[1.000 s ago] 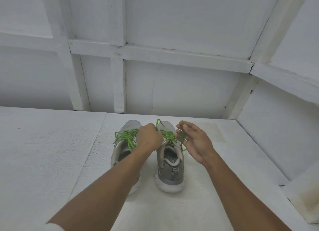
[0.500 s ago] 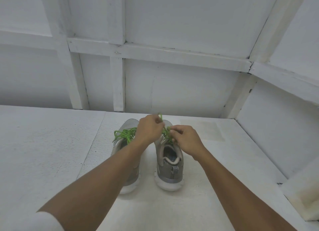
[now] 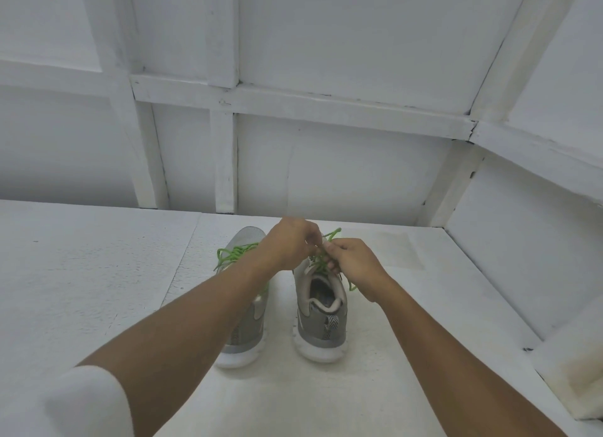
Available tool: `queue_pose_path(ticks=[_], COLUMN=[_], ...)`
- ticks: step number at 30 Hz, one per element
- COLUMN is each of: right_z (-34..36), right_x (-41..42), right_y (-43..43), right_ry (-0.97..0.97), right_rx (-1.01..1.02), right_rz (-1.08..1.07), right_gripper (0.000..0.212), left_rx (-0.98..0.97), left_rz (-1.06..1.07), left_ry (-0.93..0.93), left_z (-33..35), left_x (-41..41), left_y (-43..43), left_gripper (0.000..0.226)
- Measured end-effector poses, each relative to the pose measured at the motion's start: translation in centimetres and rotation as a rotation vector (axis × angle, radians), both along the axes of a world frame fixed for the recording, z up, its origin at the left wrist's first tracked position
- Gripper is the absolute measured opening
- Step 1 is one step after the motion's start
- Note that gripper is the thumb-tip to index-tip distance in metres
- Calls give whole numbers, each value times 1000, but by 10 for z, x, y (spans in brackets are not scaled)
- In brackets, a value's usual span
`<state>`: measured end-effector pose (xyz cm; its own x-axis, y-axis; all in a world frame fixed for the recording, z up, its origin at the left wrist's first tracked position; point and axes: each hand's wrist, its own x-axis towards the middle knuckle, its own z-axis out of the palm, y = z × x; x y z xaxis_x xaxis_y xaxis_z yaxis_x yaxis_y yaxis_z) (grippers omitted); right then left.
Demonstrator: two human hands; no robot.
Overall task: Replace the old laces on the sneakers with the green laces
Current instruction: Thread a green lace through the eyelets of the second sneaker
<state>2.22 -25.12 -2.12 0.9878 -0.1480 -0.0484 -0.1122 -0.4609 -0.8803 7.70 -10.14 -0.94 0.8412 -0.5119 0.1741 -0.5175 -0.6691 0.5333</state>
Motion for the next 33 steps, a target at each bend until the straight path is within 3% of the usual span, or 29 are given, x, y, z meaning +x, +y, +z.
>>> queue_pose_path(ticks=[2, 4, 9, 15, 18, 22, 30, 33], right_z=[-1, -2, -5, 0, 0, 2, 16, 13], right_x=[1, 2, 2, 2, 3, 1, -4, -3], right_y=[-1, -3, -6, -3, -3, -7, -9, -10], right_ry=[1, -7, -47, -44, -68, -86, 24, 53], right_rx=[17, 95, 321, 317, 233, 110, -304, -346], right_rz=[9, 19, -52, -123, -134, -130, 57, 56], right_gripper=[35, 29, 17, 7, 15, 2, 22, 21], left_rx=[4, -21, -172, -234, -248, -265, -244, -249], left_rz=[-25, -25, 26, -2, 4, 24, -1, -18], left_ry=[10, 45, 246, 284, 263, 201, 161, 158], left_z=[-1, -2, -14, -22, -22, -25, -26, -26], left_x=[2, 2, -2, -7, -7, -9, -9, -8], left_y=[0, 0, 1, -1, -3, -8, -5, -5], left_gripper=[3, 10, 8, 11, 12, 11, 10, 8])
